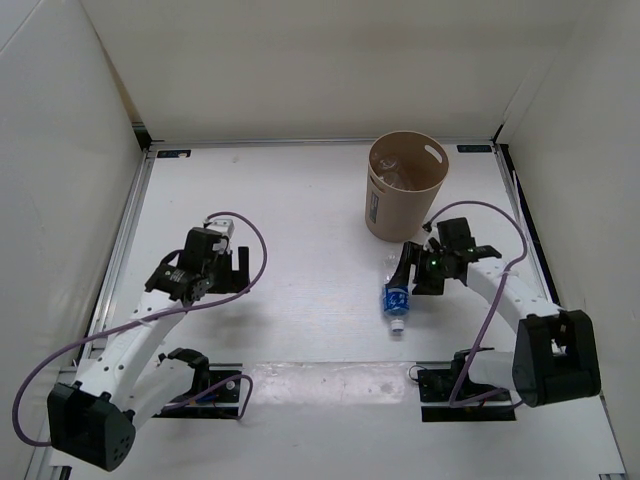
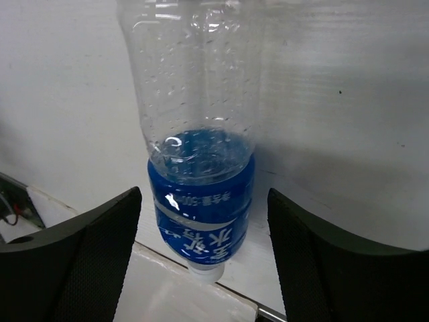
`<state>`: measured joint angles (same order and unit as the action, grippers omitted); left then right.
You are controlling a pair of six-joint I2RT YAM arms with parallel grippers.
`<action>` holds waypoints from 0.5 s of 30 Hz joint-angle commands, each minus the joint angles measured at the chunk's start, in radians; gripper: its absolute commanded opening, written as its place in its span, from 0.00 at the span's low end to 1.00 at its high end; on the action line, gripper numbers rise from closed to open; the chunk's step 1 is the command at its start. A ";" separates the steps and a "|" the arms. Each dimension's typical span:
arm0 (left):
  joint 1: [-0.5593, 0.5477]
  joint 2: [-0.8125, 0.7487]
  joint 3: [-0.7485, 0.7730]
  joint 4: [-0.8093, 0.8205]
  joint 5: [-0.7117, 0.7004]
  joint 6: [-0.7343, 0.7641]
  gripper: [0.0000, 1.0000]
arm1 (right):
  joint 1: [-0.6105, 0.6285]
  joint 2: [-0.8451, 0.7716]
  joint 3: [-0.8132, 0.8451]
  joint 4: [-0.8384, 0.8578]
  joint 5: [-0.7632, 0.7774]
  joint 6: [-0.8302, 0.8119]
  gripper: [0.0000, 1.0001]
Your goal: Put the plastic bottles in the bin
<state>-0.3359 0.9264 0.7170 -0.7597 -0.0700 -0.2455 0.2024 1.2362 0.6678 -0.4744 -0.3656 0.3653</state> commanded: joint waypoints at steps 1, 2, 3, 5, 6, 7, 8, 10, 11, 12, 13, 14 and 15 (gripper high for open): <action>0.000 -0.032 0.004 -0.006 -0.019 -0.014 1.00 | 0.057 0.022 0.076 -0.032 0.089 0.015 0.76; -0.002 -0.032 0.004 -0.009 -0.020 -0.017 1.00 | 0.069 0.041 0.084 -0.039 0.102 0.017 0.76; -0.002 -0.035 0.006 -0.009 -0.022 -0.017 1.00 | 0.090 0.049 0.098 -0.044 0.141 0.017 0.74; -0.002 -0.043 0.006 -0.013 -0.025 -0.020 1.00 | 0.130 0.078 0.128 -0.069 0.186 0.020 0.72; 0.000 -0.043 0.004 -0.015 -0.025 -0.021 1.00 | 0.170 0.092 0.136 -0.073 0.201 0.021 0.70; -0.002 -0.044 0.006 -0.015 -0.031 -0.024 1.00 | 0.186 0.100 0.148 -0.082 0.241 0.020 0.70; 0.000 -0.055 0.002 -0.018 -0.031 -0.026 1.00 | 0.193 0.112 0.160 -0.086 0.254 0.021 0.66; -0.002 -0.058 0.002 -0.021 -0.034 -0.029 1.00 | 0.235 0.131 0.174 -0.086 0.267 0.011 0.63; 0.000 -0.064 0.001 -0.021 -0.036 -0.029 1.00 | 0.241 0.137 0.171 -0.076 0.260 0.006 0.60; -0.002 -0.064 0.001 -0.021 -0.037 -0.032 1.00 | 0.250 0.156 0.170 -0.066 0.251 0.000 0.59; 0.000 -0.066 0.001 -0.026 -0.039 -0.032 1.00 | 0.261 0.163 0.167 -0.058 0.243 -0.015 0.57; 0.000 -0.069 0.004 -0.026 -0.039 -0.034 1.00 | 0.273 0.167 0.167 -0.055 0.246 -0.025 0.57; 0.000 -0.072 -0.001 -0.026 -0.042 -0.034 1.00 | 0.287 0.173 0.167 -0.055 0.246 -0.037 0.55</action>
<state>-0.3359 0.8787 0.7166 -0.7803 -0.0940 -0.2703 0.4576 1.3785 0.8276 -0.5217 -0.1574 0.3706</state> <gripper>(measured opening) 0.998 0.580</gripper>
